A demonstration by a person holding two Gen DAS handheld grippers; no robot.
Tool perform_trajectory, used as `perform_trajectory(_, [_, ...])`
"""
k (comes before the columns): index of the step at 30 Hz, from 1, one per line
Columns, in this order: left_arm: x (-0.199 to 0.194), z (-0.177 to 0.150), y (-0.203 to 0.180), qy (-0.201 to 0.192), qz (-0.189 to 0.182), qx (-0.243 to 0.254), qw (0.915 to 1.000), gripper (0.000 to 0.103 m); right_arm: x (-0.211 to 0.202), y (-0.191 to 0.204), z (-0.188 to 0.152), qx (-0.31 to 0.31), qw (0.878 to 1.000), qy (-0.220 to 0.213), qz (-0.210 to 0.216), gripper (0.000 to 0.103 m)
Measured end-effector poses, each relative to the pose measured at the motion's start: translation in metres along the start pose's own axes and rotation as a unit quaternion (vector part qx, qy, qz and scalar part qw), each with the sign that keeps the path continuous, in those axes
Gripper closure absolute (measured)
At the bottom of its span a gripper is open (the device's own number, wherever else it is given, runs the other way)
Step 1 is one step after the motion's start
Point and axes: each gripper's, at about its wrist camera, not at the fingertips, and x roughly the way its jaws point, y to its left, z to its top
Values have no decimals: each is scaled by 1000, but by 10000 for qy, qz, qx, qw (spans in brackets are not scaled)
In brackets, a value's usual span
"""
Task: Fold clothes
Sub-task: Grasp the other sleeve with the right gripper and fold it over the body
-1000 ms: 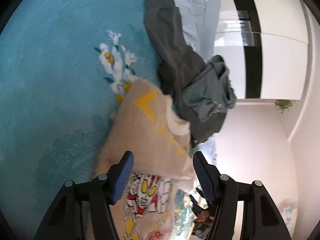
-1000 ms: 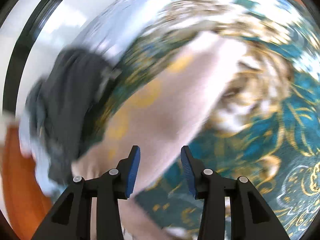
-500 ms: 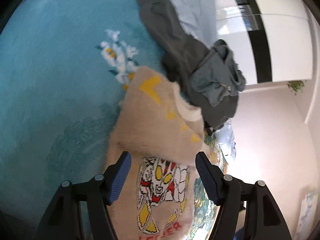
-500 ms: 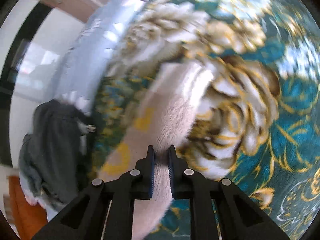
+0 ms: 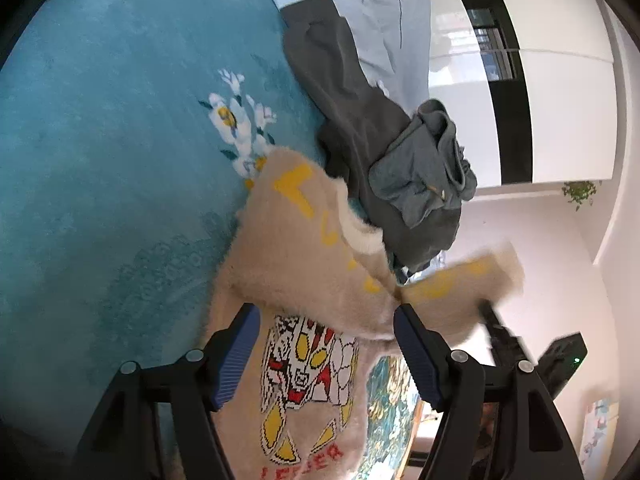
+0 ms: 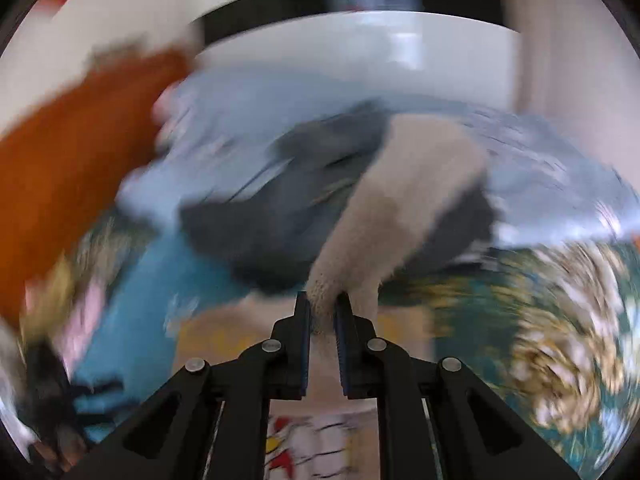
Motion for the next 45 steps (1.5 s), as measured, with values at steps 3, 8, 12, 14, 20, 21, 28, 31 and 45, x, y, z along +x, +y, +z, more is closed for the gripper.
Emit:
perform_trajectory(3, [-8, 0, 5, -94, 2, -135, 9999, 30, 49, 63, -19, -649, 9960, 590, 150, 91])
perform_trajectory(8, [-14, 1, 10, -217, -114, -278, 9993, 27, 114, 103, -59, -1255, 9816, 1439, -51, 91])
perform_trajectory(12, [-6, 2, 7, -97, -82, -216, 9997, 27, 108, 104, -68, -1481, 9781, 1459, 28, 76])
perform_trajectory(14, [1, 5, 4, -11, 25, -128, 9999, 27, 100, 95, -68, -1391, 9790, 1477, 209, 73])
perform_trajectory(20, [27, 19, -6, 167, 369, 180, 9990, 27, 76, 69, -68, -1115, 9791, 1527, 749, 71])
perform_trajectory(21, [33, 23, -8, 165, 368, 251, 9989, 27, 73, 63, -68, -1049, 9792, 1538, 805, 70])
perform_trajectory(28, [75, 30, -23, 358, 842, 823, 9924, 31, 63, -24, -63, -94, 9854, 1700, 56, 68])
perform_trajectory(31, [76, 29, -35, 208, 974, 1156, 9883, 77, 59, -46, -67, 176, 9835, 1797, -129, 68])
perform_trajectory(45, [81, 28, -32, 27, 2492, 2113, 9451, 77, 77, -80, -49, 1065, 9817, 1541, 343, 58])
